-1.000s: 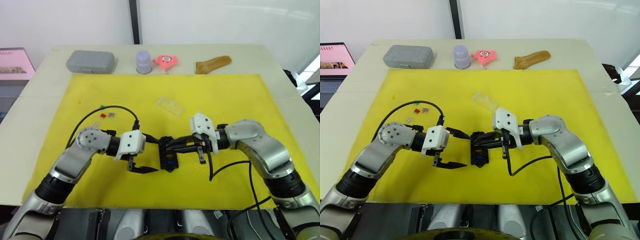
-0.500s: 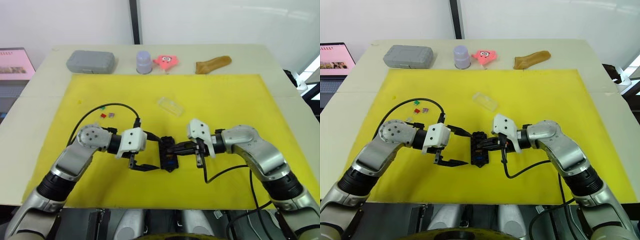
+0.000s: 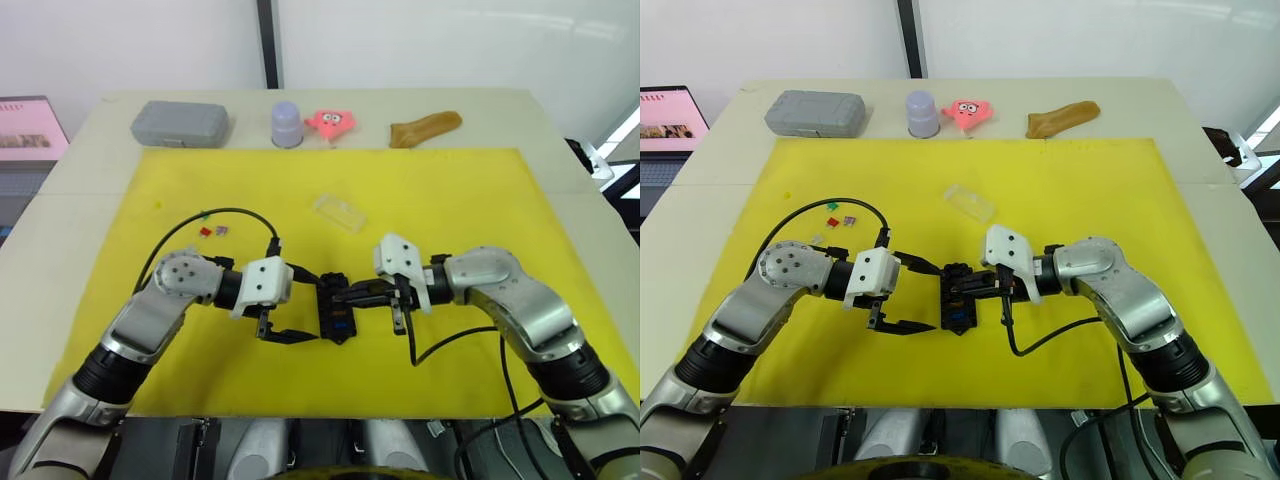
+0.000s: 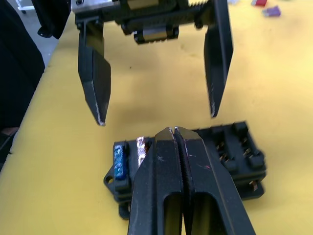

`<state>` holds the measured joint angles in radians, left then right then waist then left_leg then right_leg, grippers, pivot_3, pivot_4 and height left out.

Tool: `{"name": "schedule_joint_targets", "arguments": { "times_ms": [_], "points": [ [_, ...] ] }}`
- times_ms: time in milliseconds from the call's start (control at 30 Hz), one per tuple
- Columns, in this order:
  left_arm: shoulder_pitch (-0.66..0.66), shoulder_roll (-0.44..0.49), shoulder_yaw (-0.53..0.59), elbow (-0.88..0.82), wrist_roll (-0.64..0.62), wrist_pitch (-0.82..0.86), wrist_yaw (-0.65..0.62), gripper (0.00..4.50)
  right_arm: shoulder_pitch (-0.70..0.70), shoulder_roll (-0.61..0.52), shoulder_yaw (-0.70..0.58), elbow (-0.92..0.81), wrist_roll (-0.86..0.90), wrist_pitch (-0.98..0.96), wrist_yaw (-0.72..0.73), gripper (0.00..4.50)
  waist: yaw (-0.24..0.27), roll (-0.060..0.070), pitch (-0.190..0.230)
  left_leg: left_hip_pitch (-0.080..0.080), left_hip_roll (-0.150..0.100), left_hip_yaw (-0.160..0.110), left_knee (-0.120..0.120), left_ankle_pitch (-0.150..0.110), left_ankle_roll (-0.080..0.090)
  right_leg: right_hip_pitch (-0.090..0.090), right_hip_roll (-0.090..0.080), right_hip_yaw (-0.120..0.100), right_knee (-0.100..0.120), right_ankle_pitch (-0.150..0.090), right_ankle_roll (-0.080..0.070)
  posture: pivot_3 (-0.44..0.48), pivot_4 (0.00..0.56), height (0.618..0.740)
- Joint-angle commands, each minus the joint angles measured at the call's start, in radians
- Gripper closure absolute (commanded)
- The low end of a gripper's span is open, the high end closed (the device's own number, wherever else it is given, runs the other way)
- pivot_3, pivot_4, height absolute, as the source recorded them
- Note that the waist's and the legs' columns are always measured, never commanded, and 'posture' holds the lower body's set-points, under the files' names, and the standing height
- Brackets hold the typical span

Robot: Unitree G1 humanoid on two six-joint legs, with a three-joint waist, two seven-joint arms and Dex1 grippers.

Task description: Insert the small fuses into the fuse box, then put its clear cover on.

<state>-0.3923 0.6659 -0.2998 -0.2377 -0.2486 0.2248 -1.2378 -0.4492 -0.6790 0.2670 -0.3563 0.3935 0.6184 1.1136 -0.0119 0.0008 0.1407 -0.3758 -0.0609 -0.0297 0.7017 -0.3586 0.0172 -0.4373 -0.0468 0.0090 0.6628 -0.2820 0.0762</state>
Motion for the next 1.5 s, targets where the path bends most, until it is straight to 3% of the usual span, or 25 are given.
{"name": "schedule_joint_targets", "arguments": {
  "times_ms": [33, 500, 867, 1233, 1500],
  "points": [
    [-0.008, 0.001, 0.007, -0.009, 0.001, -0.023, -0.003, 0.00, -0.009, -0.004, -0.026, -0.052, 0.052, 0.018, 0.017, 4.44, 0.000, 0.000, 0.000, 0.000, 0.000, 0.000, 0.000, 0.000, 0.000, 0.000, 0.000, 0.000, 0.000, 0.000, 0.000, 0.000, 0.150, 0.740],
    [-0.025, 0.000, 0.004, 0.014, 0.006, -0.044, -0.015, 0.00, 0.089, -0.024, 0.060, -0.016, -0.039, -0.039, 0.003, 4.44, -0.001, 0.000, 0.000, 0.001, 0.000, 0.000, 0.000, 0.000, 0.000, 0.000, 0.000, 0.000, 0.000, 0.000, 0.000, 0.000, 0.150, 0.740],
    [-0.039, -0.015, -0.003, 0.037, 0.014, -0.058, -0.018, 0.00, 0.098, -0.041, 0.053, -0.030, -0.048, -0.047, -0.006, 4.44, 0.001, -0.001, 0.000, 0.002, 0.000, 0.000, 0.000, 0.000, 0.000, 0.002, 0.000, 0.000, 0.000, 0.000, 0.000, 0.000, 0.150, 0.740],
    [-0.028, -0.008, 0.011, 0.030, 0.002, -0.043, -0.045, 0.00, 0.056, -0.014, -0.056, -0.120, 0.120, 0.055, -0.026, 4.44, 0.000, -0.001, 0.000, 0.002, 0.000, 0.000, 0.000, 0.000, 0.000, 0.002, 0.000, 0.000, 0.000, 0.000, 0.000, 0.000, 0.150, 0.740],
    [-0.030, -0.012, 0.011, 0.030, 0.002, -0.041, -0.045, 0.00, 0.075, -0.032, 0.039, -0.061, 0.019, 0.055, -0.060, 4.44, 0.001, -0.001, 0.000, 0.001, 0.000, 0.000, 0.000, 0.000, 0.000, 0.002, 0.000, 0.000, 0.000, 0.000, 0.000, 0.000, 0.150, 0.740]
  ]
}}
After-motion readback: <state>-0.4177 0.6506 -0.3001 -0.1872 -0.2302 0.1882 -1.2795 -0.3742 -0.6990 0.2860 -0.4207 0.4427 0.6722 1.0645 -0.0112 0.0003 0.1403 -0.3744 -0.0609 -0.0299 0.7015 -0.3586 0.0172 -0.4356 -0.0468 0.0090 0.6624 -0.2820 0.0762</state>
